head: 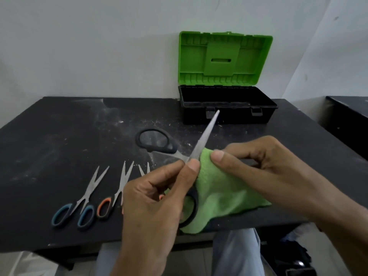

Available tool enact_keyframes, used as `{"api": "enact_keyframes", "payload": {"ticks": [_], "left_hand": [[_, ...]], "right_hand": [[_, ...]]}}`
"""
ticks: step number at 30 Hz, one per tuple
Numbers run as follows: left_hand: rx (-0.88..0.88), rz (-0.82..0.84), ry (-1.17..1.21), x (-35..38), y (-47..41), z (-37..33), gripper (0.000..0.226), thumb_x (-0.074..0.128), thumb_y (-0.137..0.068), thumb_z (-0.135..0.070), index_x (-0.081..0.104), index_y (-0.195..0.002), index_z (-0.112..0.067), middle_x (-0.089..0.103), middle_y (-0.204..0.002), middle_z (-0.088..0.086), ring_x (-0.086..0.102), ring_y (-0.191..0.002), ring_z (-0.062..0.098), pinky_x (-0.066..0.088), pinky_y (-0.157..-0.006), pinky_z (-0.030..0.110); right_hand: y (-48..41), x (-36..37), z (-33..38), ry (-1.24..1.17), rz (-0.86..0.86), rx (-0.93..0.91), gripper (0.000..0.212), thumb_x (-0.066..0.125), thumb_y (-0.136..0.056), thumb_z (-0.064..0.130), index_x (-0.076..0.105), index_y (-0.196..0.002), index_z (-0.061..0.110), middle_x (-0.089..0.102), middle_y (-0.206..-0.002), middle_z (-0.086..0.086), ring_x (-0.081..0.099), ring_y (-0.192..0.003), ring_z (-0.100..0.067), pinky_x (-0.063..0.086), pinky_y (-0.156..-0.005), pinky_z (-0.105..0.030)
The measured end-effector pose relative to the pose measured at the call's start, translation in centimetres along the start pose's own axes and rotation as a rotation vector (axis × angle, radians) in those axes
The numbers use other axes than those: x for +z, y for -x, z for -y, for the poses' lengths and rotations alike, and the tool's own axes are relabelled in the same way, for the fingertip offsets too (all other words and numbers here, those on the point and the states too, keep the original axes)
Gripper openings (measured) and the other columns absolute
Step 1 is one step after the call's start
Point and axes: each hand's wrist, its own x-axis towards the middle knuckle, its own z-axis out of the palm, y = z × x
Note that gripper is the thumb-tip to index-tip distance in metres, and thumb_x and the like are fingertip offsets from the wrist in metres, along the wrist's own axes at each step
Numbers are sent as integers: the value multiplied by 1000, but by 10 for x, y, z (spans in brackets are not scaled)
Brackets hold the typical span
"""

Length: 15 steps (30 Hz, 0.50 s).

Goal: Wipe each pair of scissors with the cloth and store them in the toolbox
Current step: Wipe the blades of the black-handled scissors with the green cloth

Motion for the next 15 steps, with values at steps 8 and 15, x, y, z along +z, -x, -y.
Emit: {"api": "enact_keyframes", "payload": {"ticks": [8, 15], "left_hand": [[-165, -99, 96, -17, 14, 18, 24, 78, -63, -36, 83, -79, -20, 67, -62, 2, 38, -44, 7, 28, -34, 16], [-123, 9, 14, -51, 21, 16, 16, 75, -68, -37, 83, -76, -25, 76, -74, 11, 40, -64, 27, 25, -38, 19]], "right_hand": [[20, 29, -15, 40, -36, 13, 18, 71, -91, 45, 79, -99, 31, 80, -90, 7, 76, -77, -9, 62, -65, -28], [22, 41, -5, -94, -22, 106, 37, 59, -96, 44, 86, -95, 20, 81, -78, -5, 78, -66, -27, 63, -61, -46]]}}
